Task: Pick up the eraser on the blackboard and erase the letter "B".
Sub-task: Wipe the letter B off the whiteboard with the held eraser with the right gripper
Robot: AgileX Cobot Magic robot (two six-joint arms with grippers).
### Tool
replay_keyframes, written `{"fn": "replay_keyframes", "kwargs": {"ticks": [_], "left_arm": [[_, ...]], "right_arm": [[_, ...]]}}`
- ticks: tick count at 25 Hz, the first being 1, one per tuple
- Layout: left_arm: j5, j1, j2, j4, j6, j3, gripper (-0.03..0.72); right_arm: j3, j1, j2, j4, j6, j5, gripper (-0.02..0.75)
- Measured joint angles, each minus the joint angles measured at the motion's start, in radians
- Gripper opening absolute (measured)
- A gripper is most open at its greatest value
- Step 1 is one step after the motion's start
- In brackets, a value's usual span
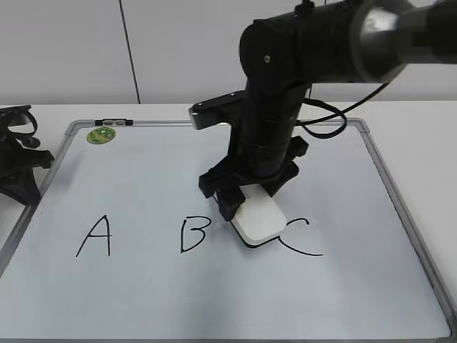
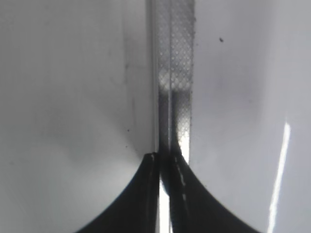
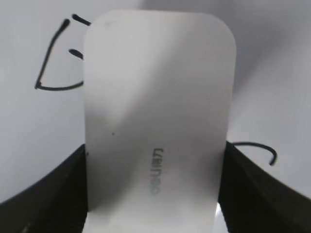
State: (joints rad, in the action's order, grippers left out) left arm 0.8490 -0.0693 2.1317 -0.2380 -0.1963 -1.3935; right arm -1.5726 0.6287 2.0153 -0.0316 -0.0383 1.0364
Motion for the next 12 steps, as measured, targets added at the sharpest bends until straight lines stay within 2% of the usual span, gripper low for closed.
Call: {"fn": "replay_keyframes", "kwargs": {"ticks": [6, 12], "left_arm": [[0.000, 0.000, 0.000, -0.006, -0.001, 0.000, 0.025], [0.000, 0.000, 0.000, -0.013, -0.004, 0.000, 0.025]], "right_arm": [[-0.151, 0.017, 0.123, -0.040, 0.045, 0.064, 0.531], [-0.203, 0.044, 0.199, -0.040, 0.080, 0.083, 0.531]]}}
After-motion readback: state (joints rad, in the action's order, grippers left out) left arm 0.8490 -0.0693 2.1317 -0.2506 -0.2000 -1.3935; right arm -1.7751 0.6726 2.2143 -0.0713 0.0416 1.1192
